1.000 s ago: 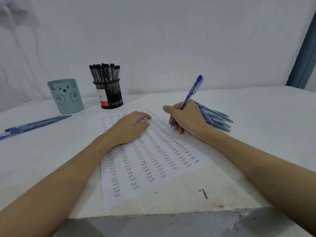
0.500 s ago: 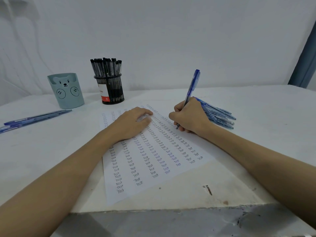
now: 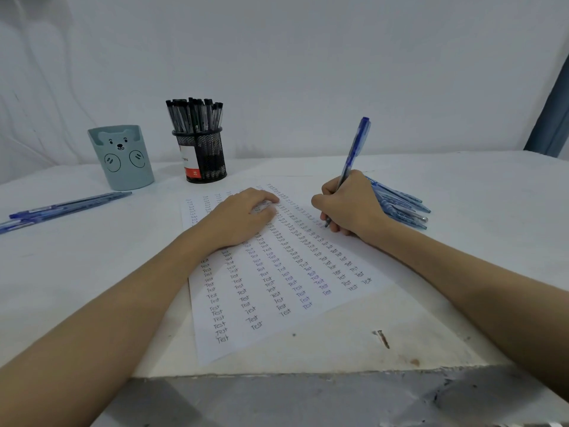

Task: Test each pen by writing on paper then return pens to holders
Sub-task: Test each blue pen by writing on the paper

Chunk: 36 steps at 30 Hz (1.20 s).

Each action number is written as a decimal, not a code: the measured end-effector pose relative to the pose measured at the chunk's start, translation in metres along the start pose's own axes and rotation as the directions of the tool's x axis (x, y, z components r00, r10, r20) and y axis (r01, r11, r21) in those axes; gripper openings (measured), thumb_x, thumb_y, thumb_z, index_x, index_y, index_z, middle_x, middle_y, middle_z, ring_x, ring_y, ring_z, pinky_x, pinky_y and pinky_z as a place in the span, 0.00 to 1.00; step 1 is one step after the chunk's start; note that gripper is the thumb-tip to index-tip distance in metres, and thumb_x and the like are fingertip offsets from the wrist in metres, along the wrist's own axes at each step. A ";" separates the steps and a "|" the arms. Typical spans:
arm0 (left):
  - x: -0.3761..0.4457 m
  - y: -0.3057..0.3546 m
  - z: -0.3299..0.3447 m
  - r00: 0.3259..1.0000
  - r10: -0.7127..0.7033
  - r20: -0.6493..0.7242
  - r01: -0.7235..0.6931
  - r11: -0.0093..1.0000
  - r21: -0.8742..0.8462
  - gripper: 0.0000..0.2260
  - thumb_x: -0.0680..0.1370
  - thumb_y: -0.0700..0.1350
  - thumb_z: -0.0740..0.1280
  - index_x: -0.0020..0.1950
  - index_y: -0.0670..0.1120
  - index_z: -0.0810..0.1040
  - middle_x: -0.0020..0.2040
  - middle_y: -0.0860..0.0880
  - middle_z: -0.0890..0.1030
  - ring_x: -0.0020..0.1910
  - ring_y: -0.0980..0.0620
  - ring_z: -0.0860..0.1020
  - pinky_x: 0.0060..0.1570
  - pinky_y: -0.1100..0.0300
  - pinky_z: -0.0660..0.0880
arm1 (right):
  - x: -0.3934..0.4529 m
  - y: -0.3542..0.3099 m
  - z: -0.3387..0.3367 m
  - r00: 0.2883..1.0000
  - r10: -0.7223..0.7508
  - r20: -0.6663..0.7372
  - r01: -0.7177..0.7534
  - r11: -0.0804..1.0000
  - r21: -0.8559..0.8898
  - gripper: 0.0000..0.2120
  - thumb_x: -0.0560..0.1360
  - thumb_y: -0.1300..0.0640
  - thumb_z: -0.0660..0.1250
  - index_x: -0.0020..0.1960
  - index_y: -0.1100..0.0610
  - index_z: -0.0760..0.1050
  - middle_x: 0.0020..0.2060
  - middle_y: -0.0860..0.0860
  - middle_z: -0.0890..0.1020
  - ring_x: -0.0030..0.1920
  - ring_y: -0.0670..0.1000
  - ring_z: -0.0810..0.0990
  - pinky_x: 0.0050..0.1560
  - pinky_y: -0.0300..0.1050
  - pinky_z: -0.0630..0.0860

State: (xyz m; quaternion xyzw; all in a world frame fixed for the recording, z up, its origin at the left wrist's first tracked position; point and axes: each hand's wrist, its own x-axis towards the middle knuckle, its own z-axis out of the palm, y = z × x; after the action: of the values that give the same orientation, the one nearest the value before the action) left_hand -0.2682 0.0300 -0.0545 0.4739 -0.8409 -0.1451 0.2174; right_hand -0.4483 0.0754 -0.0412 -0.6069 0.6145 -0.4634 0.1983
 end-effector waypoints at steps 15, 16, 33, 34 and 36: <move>-0.001 0.002 -0.001 1.000 -0.006 0.002 0.006 1.000 0.001 0.15 0.81 0.50 0.57 0.68 0.52 0.71 0.68 0.53 0.69 0.67 0.55 0.66 0.60 0.63 0.60 | 0.000 -0.001 0.000 1.000 -0.020 -0.002 0.020 0.999 -0.038 0.19 0.68 0.70 0.60 0.24 0.57 0.58 0.23 0.56 0.69 0.15 0.45 0.69 0.16 0.32 0.59; -0.001 0.002 -0.001 1.000 -0.008 0.001 0.008 1.000 -0.001 0.15 0.81 0.50 0.57 0.68 0.52 0.71 0.68 0.53 0.69 0.67 0.55 0.66 0.60 0.64 0.60 | 0.000 -0.001 -0.001 1.000 -0.020 0.000 0.020 0.999 -0.041 0.19 0.68 0.70 0.61 0.24 0.57 0.58 0.24 0.56 0.70 0.14 0.44 0.68 0.16 0.31 0.59; 0.001 -0.001 -0.001 1.000 -0.005 0.004 0.005 1.000 -0.002 0.15 0.81 0.51 0.57 0.67 0.53 0.71 0.68 0.54 0.70 0.67 0.55 0.66 0.60 0.63 0.60 | 0.001 -0.002 -0.002 0.992 0.108 -0.060 -0.098 0.986 0.138 0.18 0.71 0.68 0.61 0.25 0.59 0.62 0.18 0.53 0.71 0.12 0.46 0.63 0.17 0.30 0.56; 0.000 -0.001 -0.001 1.000 -0.004 0.003 0.004 1.000 -0.006 0.15 0.81 0.51 0.57 0.67 0.53 0.71 0.68 0.54 0.70 0.67 0.55 0.66 0.60 0.63 0.60 | 0.002 -0.003 -0.005 0.987 0.153 -0.049 -0.140 0.971 0.196 0.17 0.72 0.65 0.63 0.26 0.60 0.65 0.16 0.52 0.71 0.13 0.47 0.63 0.18 0.30 0.56; 0.000 -0.001 -0.001 1.000 -0.001 0.002 0.001 1.000 -0.006 0.15 0.81 0.51 0.57 0.67 0.53 0.71 0.67 0.54 0.70 0.67 0.55 0.66 0.60 0.63 0.60 | 0.004 -0.007 -0.012 0.977 0.214 -0.001 -0.206 0.940 0.271 0.19 0.74 0.57 0.64 0.26 0.60 0.66 0.15 0.51 0.69 0.15 0.49 0.63 0.21 0.33 0.58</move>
State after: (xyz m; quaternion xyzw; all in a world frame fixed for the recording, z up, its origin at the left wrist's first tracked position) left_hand -0.2674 0.0295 -0.0539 0.4735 -0.8404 -0.1484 0.2179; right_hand -0.4551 0.0769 -0.0285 -0.4980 0.6100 -0.5282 0.3178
